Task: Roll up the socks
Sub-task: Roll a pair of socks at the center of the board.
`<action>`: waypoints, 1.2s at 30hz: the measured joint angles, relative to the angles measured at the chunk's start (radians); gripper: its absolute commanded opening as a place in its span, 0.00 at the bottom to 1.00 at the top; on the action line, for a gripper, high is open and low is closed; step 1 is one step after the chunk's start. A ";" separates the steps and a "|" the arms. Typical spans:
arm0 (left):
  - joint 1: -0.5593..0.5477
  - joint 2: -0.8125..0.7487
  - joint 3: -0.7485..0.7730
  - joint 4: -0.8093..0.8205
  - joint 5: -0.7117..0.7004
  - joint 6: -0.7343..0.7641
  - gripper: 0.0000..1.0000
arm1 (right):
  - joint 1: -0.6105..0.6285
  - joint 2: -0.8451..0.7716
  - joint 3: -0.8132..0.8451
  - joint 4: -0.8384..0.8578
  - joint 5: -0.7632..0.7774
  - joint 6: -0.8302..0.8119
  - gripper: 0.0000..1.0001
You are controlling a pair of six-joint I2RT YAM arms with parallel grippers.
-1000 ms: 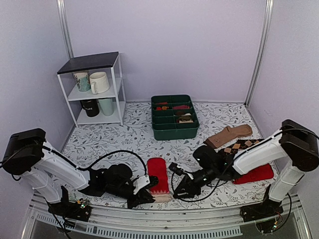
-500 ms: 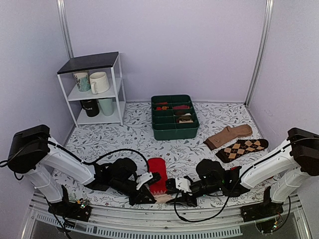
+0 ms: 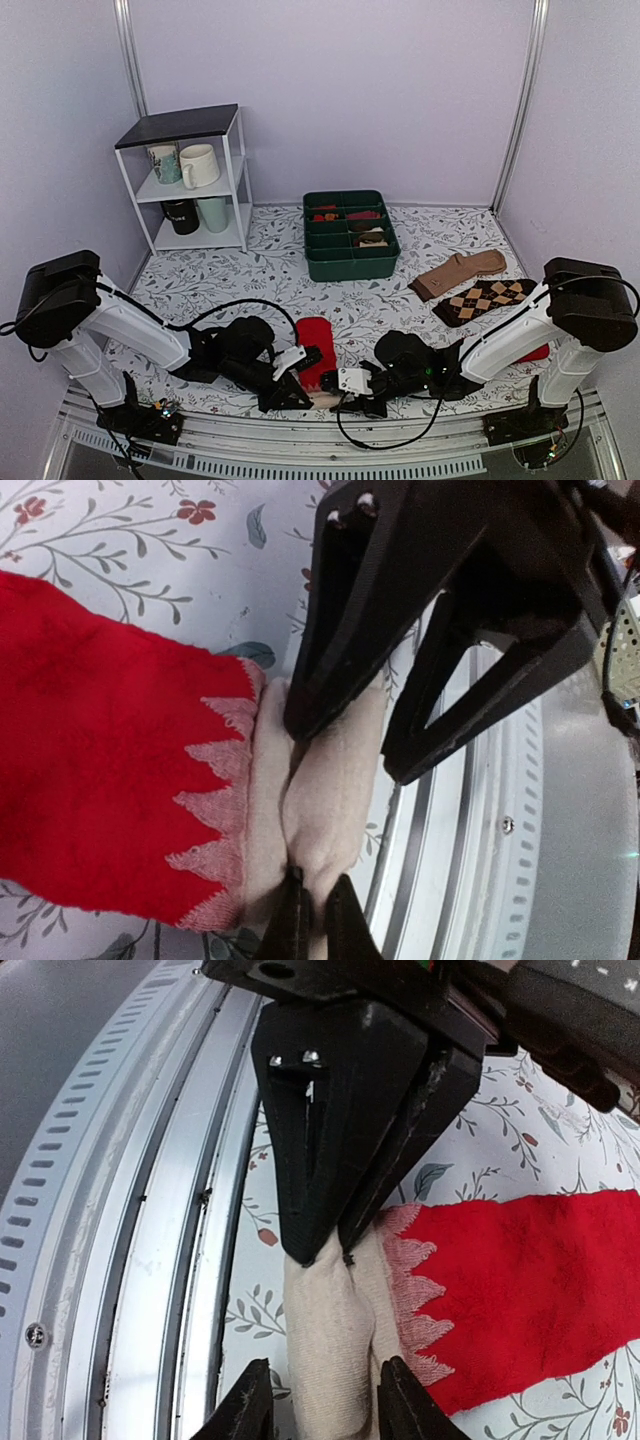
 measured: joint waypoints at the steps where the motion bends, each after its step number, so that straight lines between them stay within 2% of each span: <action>1: 0.000 0.000 0.000 0.000 0.000 0.000 0.00 | 0.000 0.003 0.003 0.000 0.004 0.000 0.29; 5: 0.001 0.000 0.000 0.000 0.000 0.002 0.00 | 0.000 0.026 0.023 -0.013 0.018 0.002 0.13; 6: 0.001 0.000 0.000 0.000 0.000 0.003 0.05 | 0.000 0.029 0.027 -0.021 0.018 0.004 0.09; 8: 0.001 0.000 0.000 0.000 0.000 0.005 0.21 | 0.000 0.030 0.036 -0.040 0.017 0.022 0.07; 12: 0.000 -0.012 0.001 -0.010 -0.021 0.024 0.36 | -0.006 0.030 0.058 -0.085 -0.005 0.074 0.06; 15: 0.000 -0.053 0.001 -0.036 -0.084 0.060 0.52 | -0.028 0.030 0.065 -0.106 -0.043 0.132 0.07; 16: 0.000 -0.075 0.000 -0.044 -0.111 0.074 0.55 | -0.040 0.031 0.066 -0.113 -0.063 0.154 0.07; 22: -0.035 -0.284 -0.079 0.027 -0.251 0.192 0.57 | -0.146 0.088 0.132 -0.185 -0.273 0.294 0.07; 25: -0.075 -0.329 -0.129 0.084 -0.275 0.243 0.57 | -0.185 0.137 0.201 -0.251 -0.371 0.341 0.07; 36: -0.143 -0.210 -0.161 0.175 -0.330 0.326 0.57 | -0.277 0.237 0.327 -0.452 -0.620 0.460 0.08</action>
